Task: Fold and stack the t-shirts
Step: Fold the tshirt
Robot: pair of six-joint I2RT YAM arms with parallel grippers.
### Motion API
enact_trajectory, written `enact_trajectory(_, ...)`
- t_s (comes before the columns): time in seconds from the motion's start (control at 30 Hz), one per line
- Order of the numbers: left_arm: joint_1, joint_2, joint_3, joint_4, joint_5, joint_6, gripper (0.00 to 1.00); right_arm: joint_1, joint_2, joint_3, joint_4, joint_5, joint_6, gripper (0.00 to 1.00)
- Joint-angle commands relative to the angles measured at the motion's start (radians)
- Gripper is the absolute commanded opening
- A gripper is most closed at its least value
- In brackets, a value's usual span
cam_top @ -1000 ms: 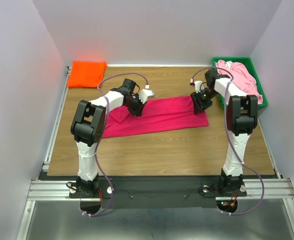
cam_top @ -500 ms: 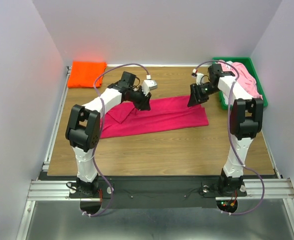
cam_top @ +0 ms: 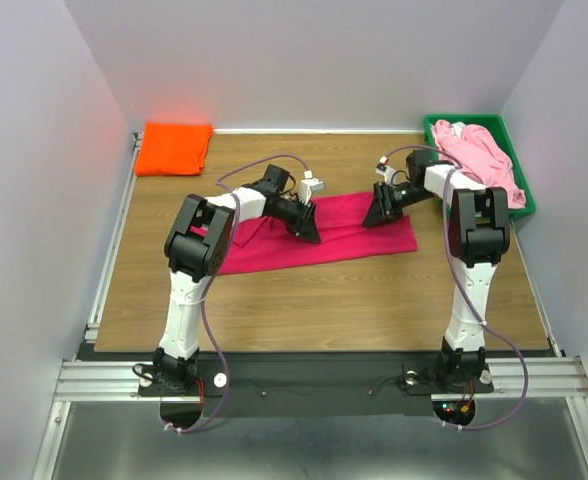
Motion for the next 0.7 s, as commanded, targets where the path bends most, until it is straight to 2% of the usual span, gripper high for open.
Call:
enact_trajectory(0.0,0.034,0.023,0.053,0.056,0.035,-0.083,0.25,-0.023,0.029,0.009,0.070,-0.034,0.027,0.37)
enact_trajectory(0.3,0.121,0.125,0.022,0.145,0.169,-0.208,0.21,-0.071,0.105,-0.046,0.095,-0.034,0.042,0.38)
enact_trajectory(0.53,0.127,0.105,-0.033,0.139,0.186,-0.180,0.21,-0.130,0.119,0.026,0.095,-0.085,0.093,0.41)
enact_trajectory(0.67,0.103,0.074,-0.059,0.076,0.158,-0.090,0.23,-0.130,0.145,0.109,0.092,-0.065,0.128,0.45)
